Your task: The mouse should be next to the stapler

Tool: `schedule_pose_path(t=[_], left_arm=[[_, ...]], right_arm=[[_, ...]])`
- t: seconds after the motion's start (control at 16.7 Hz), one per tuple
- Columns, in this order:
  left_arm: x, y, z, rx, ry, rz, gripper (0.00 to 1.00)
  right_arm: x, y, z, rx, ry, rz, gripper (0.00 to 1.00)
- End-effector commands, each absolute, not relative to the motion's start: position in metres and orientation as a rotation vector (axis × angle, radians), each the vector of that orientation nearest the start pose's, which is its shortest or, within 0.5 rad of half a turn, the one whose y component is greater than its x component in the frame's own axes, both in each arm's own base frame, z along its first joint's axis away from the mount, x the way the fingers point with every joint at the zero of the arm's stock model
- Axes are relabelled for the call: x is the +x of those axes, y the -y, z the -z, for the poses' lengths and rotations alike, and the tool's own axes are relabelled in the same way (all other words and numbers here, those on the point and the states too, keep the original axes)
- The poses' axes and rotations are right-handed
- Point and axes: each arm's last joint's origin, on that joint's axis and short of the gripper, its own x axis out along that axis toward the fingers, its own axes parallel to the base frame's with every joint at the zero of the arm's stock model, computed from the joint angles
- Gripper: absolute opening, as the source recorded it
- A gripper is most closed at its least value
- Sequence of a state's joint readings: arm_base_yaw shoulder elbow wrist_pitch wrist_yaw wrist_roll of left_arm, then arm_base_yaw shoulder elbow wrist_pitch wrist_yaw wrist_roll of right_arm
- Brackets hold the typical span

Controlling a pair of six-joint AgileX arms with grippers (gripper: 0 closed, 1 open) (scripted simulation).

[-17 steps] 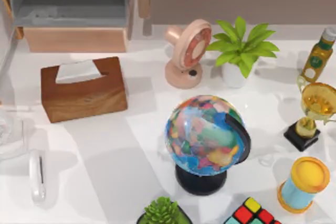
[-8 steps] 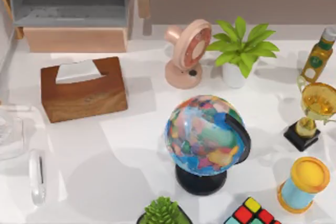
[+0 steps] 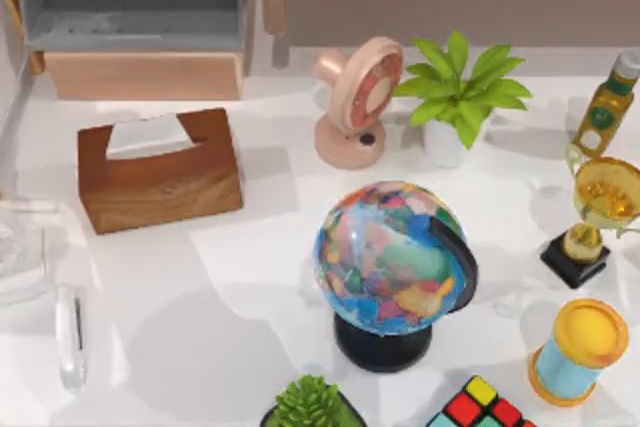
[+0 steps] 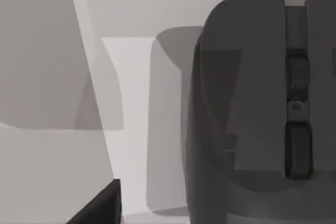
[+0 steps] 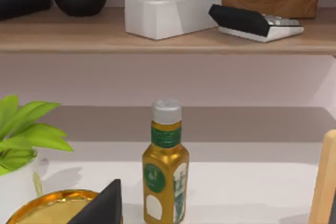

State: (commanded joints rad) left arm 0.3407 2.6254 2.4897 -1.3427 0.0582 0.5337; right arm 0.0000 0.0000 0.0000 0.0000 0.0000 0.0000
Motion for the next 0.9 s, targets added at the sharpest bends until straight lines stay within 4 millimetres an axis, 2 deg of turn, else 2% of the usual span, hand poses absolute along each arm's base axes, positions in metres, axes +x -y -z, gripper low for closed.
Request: schedule_pose_path(t=[0.3,0.9], left_arm=[[0.483,-0.178,-0.153,0.135,-1.462,0.145,1.00],[0.489,-0.175,-0.130,0.136,-1.462,0.145,1.00]], right_arm=[[0.106,0.001,-0.160,0.000,0.000,0.000,1.00],[0.106,0.001,-0.160,0.000,0.000,0.000,1.00]])
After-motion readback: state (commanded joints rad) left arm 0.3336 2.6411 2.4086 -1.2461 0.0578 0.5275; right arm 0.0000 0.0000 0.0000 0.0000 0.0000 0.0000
